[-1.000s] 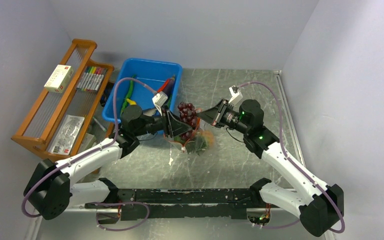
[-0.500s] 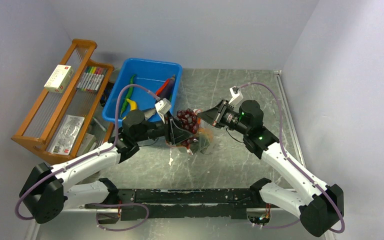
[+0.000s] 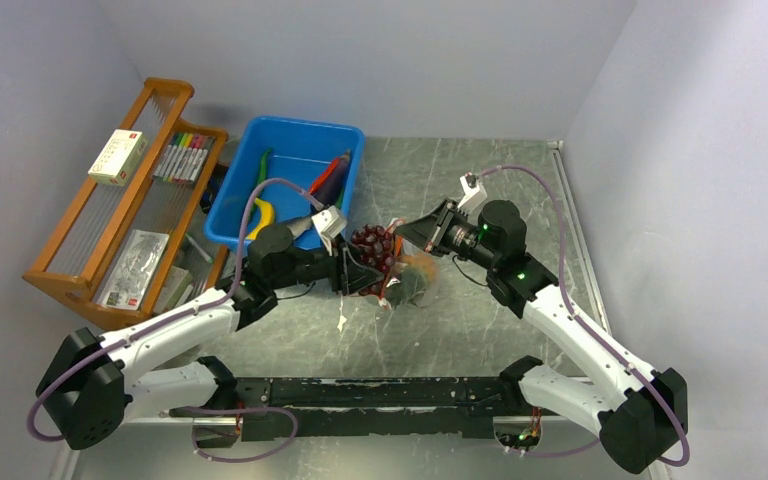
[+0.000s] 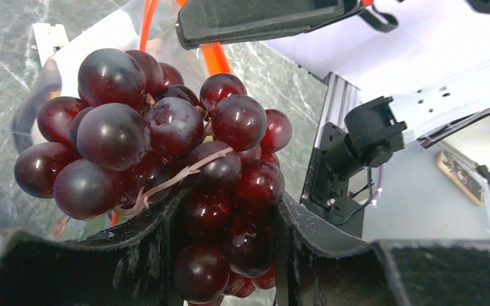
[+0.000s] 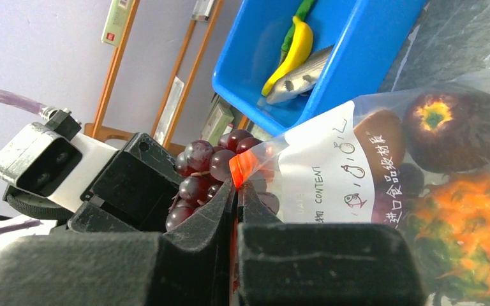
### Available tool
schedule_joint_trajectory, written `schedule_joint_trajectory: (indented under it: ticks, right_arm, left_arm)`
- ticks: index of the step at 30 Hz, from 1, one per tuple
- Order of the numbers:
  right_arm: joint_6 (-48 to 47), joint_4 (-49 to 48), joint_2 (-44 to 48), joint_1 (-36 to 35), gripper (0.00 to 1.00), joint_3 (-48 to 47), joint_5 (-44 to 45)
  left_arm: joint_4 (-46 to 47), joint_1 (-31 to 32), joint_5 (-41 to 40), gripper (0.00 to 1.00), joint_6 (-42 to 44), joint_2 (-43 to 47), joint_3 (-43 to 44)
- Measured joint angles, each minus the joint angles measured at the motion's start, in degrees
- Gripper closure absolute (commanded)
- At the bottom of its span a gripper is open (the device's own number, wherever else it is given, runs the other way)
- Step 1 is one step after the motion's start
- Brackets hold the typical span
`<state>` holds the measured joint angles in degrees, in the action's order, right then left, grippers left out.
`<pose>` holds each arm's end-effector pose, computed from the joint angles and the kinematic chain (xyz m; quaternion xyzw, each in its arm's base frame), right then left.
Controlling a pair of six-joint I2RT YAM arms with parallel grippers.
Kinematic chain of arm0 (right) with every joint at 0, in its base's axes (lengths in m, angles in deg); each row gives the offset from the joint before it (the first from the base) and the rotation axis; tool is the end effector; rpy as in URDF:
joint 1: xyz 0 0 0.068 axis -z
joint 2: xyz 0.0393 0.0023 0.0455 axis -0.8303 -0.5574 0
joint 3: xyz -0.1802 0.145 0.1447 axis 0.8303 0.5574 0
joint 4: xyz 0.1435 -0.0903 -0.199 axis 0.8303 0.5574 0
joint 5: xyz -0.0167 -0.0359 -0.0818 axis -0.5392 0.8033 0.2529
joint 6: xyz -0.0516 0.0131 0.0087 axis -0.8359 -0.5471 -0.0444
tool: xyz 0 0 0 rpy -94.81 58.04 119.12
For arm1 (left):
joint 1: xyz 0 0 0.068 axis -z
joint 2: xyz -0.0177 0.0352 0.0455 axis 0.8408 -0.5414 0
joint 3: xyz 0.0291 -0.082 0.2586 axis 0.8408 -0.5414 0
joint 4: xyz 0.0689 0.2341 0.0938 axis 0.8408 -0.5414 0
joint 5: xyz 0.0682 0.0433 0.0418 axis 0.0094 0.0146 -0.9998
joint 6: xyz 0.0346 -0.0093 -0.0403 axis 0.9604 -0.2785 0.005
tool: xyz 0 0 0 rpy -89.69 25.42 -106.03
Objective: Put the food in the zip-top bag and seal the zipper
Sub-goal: Place the fake fruit in the zipper food storage bag.
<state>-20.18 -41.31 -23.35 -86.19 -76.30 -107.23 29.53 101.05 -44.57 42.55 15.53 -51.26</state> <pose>0.1951 0.1269 0.3182 0.0397 0.7637 0.5160 0.3859 0.1679 -0.1849 0.2783 0.2944 0.6731 -0.5129 0.4440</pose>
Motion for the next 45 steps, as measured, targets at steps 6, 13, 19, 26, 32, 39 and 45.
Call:
schedule_joint_trajectory:
  ticks: [6, 13, 19, 26, 32, 39, 45]
  right_arm:
    - [0.0, 0.3, 0.0, 0.1, 1.00, 0.0, -0.4]
    - [0.0, 0.7, -0.2, 0.2, 1.00, 0.0, -1.0]
    - [0.0, 0.7, -0.3, 0.4, 1.00, 0.0, -1.6]
    - [0.1, 0.7, -0.5, 0.4, 1.00, 0.0, -1.8]
    - [0.2, 1.4, -1.3, 0.4, 1.00, 0.0, -1.8]
    - [0.6, 1.6, -1.5, 0.4, 1.00, -0.1, -1.9]
    - [1.4, -2.3, -2.0, 0.6, 1.00, 0.1, -5.9]
  left_arm:
    - [-2.7, 0.3, -0.4, 0.57, 4.1, -1.4, 0.1]
    - [-10.9, 1.1, -0.2, 0.57, 11.6, -5.6, 5.2]
    - [-12.9, 2.6, 0.8, 0.57, 17.3, -5.7, 5.6]
    - [-14.1, 5.3, 2.5, 0.57, 22.9, -5.8, 5.6]
    - [-15.4, 6.3, 2.6, 0.56, 25.4, -6.8, 5.6]
    - [-14.6, 6.7, 2.1, 0.54, 26.0, -5.9, 5.0]
    - [-17.9, 7.1, -3.1, 0.49, 25.4, -9.4, 8.9]
